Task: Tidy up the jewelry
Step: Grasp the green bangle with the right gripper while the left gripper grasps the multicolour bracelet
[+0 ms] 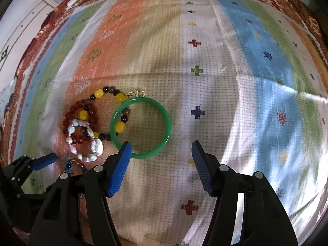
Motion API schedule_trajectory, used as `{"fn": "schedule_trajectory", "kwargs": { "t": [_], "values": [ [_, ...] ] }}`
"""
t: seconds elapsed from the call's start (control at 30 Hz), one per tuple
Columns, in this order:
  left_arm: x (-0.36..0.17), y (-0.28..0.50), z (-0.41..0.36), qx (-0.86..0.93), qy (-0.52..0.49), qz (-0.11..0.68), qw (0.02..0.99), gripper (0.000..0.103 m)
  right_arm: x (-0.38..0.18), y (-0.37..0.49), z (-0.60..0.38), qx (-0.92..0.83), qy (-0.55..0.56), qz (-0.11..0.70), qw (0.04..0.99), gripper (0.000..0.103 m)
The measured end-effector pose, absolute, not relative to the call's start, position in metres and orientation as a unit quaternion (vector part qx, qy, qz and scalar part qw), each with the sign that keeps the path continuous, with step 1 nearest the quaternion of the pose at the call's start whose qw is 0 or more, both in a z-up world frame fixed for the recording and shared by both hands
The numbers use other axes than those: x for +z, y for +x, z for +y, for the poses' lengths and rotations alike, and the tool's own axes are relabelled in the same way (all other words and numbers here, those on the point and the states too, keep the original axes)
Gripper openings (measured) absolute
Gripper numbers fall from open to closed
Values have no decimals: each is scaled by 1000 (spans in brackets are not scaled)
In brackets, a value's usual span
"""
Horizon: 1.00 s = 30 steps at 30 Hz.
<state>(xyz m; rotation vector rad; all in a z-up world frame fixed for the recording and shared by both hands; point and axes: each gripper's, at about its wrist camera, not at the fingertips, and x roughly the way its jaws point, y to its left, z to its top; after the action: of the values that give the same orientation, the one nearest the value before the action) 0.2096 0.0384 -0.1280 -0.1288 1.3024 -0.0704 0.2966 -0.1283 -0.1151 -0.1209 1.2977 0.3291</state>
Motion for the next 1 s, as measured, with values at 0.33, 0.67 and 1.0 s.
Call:
{"fn": "schedule_trajectory", "kwargs": {
  "t": [0.33, 0.67, 1.0],
  "values": [
    [-134, 215, 36, -15, -38, 611, 790, 46, -125, 301, -128, 153, -55, 610, 776, 61],
    [-134, 212, 50, 1, -37, 613, 789, 12, -131, 296, -120, 151, -94, 609, 773, 19],
    [-119, 206, 52, -8, -51, 604, 796, 9, -127, 289, -119, 172, -102, 608, 769, 7]
  ]
}}
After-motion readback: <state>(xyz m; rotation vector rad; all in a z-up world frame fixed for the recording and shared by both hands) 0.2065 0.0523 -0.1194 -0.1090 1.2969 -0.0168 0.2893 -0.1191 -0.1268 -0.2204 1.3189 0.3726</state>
